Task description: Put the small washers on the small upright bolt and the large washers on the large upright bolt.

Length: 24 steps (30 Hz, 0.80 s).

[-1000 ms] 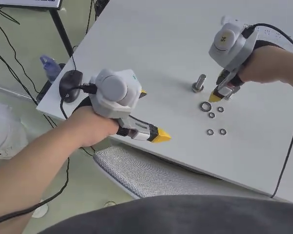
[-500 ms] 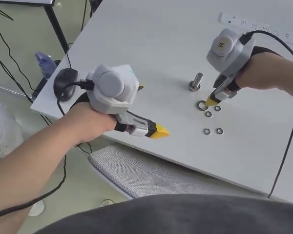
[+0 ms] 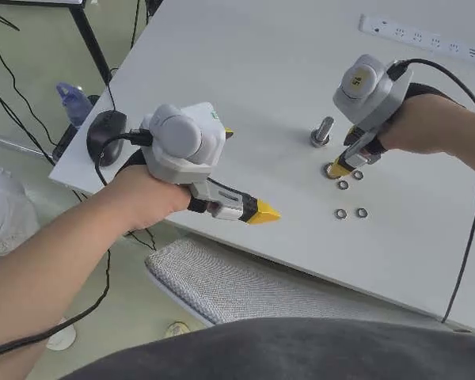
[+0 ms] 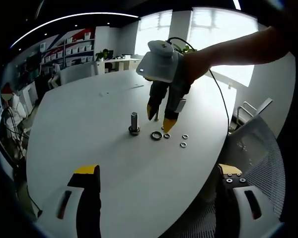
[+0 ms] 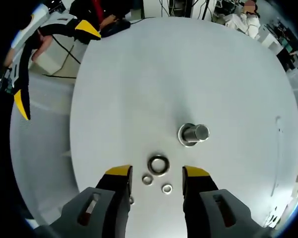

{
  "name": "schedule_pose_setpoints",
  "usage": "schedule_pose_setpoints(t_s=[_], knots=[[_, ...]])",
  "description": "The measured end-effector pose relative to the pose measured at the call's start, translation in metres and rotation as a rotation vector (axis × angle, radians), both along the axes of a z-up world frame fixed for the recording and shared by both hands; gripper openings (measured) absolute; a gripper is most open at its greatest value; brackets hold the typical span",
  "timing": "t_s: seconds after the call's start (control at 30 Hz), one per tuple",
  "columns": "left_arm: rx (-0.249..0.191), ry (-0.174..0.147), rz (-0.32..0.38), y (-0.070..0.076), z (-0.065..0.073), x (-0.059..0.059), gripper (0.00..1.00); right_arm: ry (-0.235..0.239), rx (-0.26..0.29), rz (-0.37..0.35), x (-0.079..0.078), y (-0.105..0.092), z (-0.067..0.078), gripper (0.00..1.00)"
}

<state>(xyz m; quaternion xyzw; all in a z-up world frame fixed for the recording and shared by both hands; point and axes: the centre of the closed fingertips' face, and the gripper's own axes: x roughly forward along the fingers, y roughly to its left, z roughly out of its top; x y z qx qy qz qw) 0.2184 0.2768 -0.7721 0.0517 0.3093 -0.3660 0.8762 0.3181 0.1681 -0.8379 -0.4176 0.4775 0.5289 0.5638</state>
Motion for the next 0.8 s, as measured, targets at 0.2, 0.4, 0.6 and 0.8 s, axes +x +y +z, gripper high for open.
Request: schedule_pose_setpoints(t_s=[0.2, 0.4, 0.6, 0.8], knots=[[0.037, 0.02, -0.013, 0.006, -0.009, -0.002, 0.97, -0.026, -0.011, 0.011, 0.0, 0.0, -0.01, 0.41], [0.051, 0.017, -0.022, 0.009, -0.012, 0.0, 0.98, -0.025, 0.011, -0.021, 0.002, 0.003, -0.015, 0.41], [0.088, 0.004, -0.035, 0.012, -0.013, 0.004, 0.97, -0.019, 0.0, -0.026, 0.0, 0.003, -0.024, 0.41], [0.117, 0.001, -0.054, 0.013, -0.015, 0.004, 0.96, -0.034, 0.003, -0.044, 0.001, 0.004, -0.027, 0.41]])
